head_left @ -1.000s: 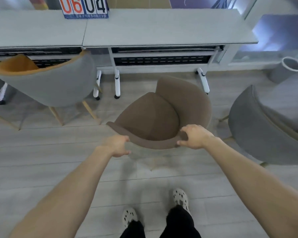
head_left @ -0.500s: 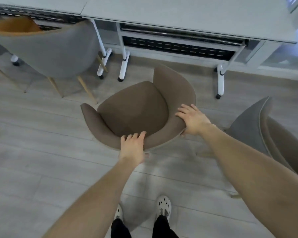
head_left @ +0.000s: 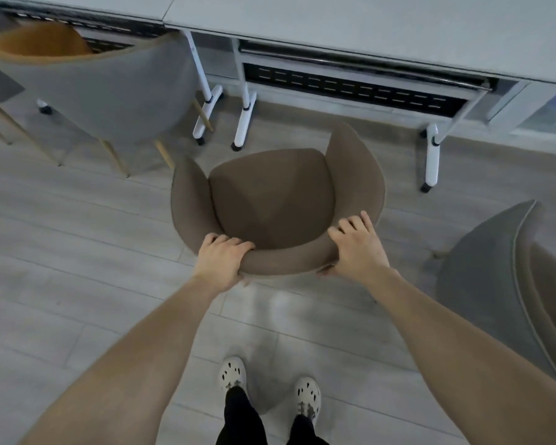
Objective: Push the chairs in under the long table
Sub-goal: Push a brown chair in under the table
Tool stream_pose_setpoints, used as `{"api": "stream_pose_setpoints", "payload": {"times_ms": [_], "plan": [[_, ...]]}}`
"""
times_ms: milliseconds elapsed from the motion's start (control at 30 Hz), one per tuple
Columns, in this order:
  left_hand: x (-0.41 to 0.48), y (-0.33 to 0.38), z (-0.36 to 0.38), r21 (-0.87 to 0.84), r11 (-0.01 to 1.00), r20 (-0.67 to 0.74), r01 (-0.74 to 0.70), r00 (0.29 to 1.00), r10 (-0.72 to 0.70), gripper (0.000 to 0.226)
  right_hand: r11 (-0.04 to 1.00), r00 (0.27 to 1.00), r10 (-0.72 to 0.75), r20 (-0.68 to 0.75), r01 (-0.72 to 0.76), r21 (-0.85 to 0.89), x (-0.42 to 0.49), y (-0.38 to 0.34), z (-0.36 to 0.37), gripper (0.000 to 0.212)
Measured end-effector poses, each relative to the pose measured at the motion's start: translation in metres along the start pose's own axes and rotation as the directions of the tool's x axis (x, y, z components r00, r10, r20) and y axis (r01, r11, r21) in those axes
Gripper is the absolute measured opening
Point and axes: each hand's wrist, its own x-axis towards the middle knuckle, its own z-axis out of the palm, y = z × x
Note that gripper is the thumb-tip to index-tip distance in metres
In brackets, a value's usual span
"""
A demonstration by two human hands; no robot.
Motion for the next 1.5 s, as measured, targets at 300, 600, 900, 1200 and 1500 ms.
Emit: {"api": "stream_pose_setpoints", "payload": {"times_ms": [300,600,900,1200,1500], "plan": [[0.131,-0.119,-0.046,0.075,0.993,0.024,-0.091,0.996,0.090,0.075,0.972,0.985,0.144,0.091,-0.158,0.176,0.112,-0.040,-0.022,0.100],[0.257,-0.218,-0.089,0.079,0.976,0.062,-0.203,0.978,0.198,0.065,0.934,0.960,0.245,0.136,-0.271,0.232,0.243,-0.051,-0.060,0.094],[0.356,-0.255,-0.122,0.078,0.966,0.054,-0.247,0.968,0.244,0.063,0.922,0.946,0.293,0.142,-0.318,0.221,0.337,-0.017,-0.083,0.097],[0.428,-0.298,-0.156,0.067,0.948,0.077,-0.310,0.949,0.305,0.065,0.894,0.927,0.359,0.108,-0.375,0.245,0.409,-0.016,-0.097,0.086],[0.430,-0.300,-0.161,0.101,0.957,0.075,-0.272,0.961,0.266,0.065,0.883,0.917,0.388,0.087,-0.397,0.249,0.418,-0.025,-0.094,0.082]]}}
